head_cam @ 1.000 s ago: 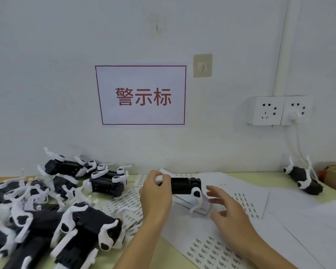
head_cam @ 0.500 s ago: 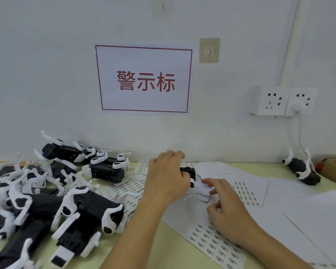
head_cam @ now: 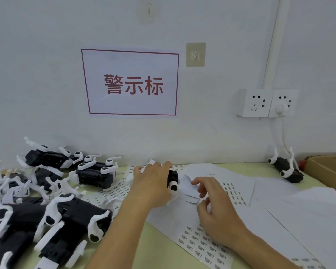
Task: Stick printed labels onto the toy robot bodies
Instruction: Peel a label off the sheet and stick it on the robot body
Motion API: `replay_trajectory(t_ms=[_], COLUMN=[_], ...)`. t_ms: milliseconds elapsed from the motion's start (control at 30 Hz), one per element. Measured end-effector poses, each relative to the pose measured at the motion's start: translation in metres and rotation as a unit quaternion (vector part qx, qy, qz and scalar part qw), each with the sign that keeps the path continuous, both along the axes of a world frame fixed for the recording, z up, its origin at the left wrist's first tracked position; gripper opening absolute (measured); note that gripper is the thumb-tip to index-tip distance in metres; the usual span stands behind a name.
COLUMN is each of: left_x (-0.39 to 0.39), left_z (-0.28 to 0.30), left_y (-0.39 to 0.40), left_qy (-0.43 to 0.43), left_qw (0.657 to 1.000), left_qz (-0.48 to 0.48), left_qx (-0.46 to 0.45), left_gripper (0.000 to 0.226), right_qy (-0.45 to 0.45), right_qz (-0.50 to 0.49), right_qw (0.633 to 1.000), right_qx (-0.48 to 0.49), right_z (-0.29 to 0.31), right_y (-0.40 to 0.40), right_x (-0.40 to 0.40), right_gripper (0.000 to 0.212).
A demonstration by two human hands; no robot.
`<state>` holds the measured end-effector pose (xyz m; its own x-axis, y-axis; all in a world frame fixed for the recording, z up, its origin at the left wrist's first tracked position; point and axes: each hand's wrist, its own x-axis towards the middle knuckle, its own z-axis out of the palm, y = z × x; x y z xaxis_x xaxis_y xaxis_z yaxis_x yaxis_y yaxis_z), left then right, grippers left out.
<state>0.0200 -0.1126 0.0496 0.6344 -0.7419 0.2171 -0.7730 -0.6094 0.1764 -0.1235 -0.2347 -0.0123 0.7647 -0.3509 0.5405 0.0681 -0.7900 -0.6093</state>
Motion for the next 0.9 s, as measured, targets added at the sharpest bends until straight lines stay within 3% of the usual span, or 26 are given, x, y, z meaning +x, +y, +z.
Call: replay_trajectory(t_ms=[100, 167, 267, 333, 400, 500, 700, 900], left_x=[-0.011, -0.024, -0.045, -0.06, -0.069, -0.068, -0.063, -0.063], left_z=[0.01, 0.016, 0.011, -0.006, -0.03, -0.057, -0.068, -0.072], left_y=[-0.004, -0.012, -0.028, -0.036, -0.041, -0.046, -0.05, -0.051], left_qy=[-0.015, -0.049, -0.033, 0.052, 0.137, 0.144, 0.161, 0.139], left_qw=[0.998, 0.99, 0.972, 0.968, 0.966, 0.969, 0.974, 0.974], left_qz=[-0.042, -0.083, -0.158, -0.192, -0.202, -0.202, -0.139, -0.13], left_qx=[-0.043, -0.106, -0.172, -0.154, -0.087, -0.017, -0.073, -0.124], left_gripper=[0.077, 0.072, 0.052, 0.044, 0.049, 0.057, 0.048, 0.038], right_qy=[-0.15, -0.256, -0.304, -0.296, -0.281, -0.232, -0.142, 0.006], right_qz=[-0.014, -0.043, -0.1, -0.147, -0.199, -0.272, -0.337, -0.328], right_qw=[0.989, 0.966, 0.945, 0.928, 0.903, 0.879, 0.892, 0.932], right_qx=[0.007, -0.011, 0.073, 0.17, 0.257, 0.317, 0.265, 0.155], right_z=[0.01, 0.02, 0.032, 0.035, 0.033, 0.024, 0.014, 0.011], right_y=[0.004, 0.001, -0.012, -0.026, -0.043, -0.063, -0.069, -0.06], right_x=[-0.003, -0.006, -0.009, -0.009, -0.009, -0.011, -0.015, -0.016], right_gripper=[0.044, 0.034, 0.027, 0.024, 0.026, 0.031, 0.029, 0.014])
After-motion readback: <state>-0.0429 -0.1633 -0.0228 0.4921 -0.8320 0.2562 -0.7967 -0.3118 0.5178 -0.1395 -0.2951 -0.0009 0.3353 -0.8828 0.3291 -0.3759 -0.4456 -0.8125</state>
